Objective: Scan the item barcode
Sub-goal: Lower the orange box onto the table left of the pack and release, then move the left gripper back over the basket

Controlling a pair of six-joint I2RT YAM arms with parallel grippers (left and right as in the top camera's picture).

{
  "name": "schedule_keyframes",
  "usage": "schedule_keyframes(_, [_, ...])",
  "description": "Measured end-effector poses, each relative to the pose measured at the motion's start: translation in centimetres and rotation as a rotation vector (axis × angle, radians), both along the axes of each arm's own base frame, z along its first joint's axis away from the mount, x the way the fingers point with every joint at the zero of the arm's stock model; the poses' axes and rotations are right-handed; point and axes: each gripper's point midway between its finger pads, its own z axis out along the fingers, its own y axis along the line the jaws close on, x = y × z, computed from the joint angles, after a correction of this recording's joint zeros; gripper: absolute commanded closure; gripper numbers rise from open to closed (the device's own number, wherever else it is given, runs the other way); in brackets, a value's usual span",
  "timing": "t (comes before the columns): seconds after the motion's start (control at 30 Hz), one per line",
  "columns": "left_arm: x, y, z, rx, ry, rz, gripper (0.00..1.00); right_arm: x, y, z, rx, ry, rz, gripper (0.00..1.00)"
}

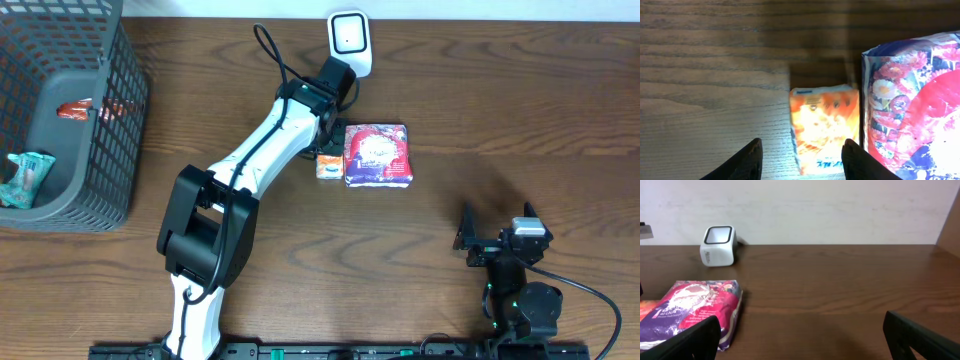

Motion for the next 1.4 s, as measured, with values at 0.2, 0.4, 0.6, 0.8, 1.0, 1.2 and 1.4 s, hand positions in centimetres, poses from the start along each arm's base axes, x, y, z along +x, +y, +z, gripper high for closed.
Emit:
schedule_keyframes(0.2, [-0.3, 0.3, 0.0, 0.006, 0.012, 0.002, 0.49, 0.0, 0.0, 0.0, 0.0, 0.0, 0.0, 0.01])
schedule_keyframes(0.4, [0.4, 1.1, 3.7, -0.032, -0.059, 0.024, 0.36, 0.0, 0.0, 0.0, 0.0, 0.0, 0.0, 0.01])
schedule_keyframes(0.6, [1.1, 2.6, 11.9, -0.106, -0.229, 0.029, 0.16, 0.0, 0.0, 0.0, 0.0, 0.0, 0.0, 0.01])
schedule_keyframes(0.8, [2.2, 5.8, 17.7, -0.142, -0.389, 0.052, 0.15, 0.0, 0.0, 0.0, 0.0, 0.0, 0.0, 0.01])
schedule_keyframes(1.0, [2.9, 12.5, 24.2, -0.16, -0.57, 0.182, 0.14, 0.0, 0.0, 0.0, 0.0, 0.0, 0.0, 0.01])
schedule_keyframes(1.2, [2.9, 20.8, 30.4, -0.168, -0.775, 0.379, 0.14, 0.0, 0.0, 0.0, 0.0, 0.0, 0.0, 0.01])
schedule_keyframes(1.4, [1.7, 30.2, 32.7, -0.158, -0.866, 0.662, 0.14, 0.0, 0.0, 0.0, 0.0, 0.0, 0.0, 0.01])
